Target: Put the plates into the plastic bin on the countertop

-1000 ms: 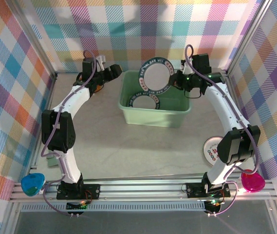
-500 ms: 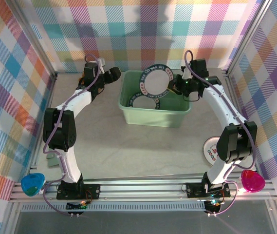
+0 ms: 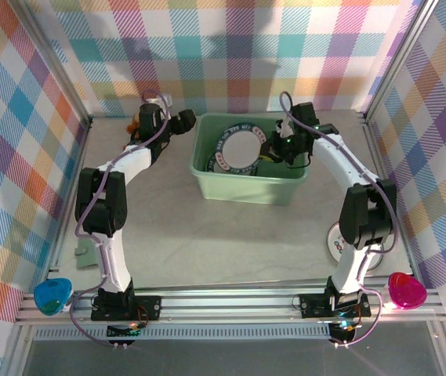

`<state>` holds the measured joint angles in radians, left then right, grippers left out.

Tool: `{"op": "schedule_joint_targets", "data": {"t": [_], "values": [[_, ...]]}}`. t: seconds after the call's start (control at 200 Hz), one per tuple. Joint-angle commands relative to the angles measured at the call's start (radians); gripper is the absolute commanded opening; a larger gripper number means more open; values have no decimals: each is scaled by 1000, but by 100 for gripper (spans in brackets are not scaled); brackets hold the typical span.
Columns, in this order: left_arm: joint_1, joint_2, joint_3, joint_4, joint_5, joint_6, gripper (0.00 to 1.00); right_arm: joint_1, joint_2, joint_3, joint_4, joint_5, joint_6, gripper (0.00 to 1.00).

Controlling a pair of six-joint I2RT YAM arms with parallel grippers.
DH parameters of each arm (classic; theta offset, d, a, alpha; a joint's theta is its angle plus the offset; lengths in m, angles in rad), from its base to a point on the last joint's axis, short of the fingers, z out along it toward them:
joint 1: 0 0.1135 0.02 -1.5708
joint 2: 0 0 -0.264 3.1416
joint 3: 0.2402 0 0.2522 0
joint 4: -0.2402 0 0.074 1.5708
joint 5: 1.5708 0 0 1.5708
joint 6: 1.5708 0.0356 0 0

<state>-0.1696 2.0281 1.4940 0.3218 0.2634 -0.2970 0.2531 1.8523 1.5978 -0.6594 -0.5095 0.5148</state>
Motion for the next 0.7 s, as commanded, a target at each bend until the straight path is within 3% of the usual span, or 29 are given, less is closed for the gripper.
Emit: {"op": "schedule_joint_targets", "data": {"t": [0.0, 0.26, 0.695], "values": [[-7, 19, 47, 57, -1, 36, 77, 12, 32, 37, -15, -22, -31, 0], [-7, -3, 46, -7, -1, 113, 77, 33, 176, 151, -112, -12, -57, 0], [-7, 4, 38, -19, -17, 125, 78, 37, 356, 302, -283, -20, -89, 0]]}}
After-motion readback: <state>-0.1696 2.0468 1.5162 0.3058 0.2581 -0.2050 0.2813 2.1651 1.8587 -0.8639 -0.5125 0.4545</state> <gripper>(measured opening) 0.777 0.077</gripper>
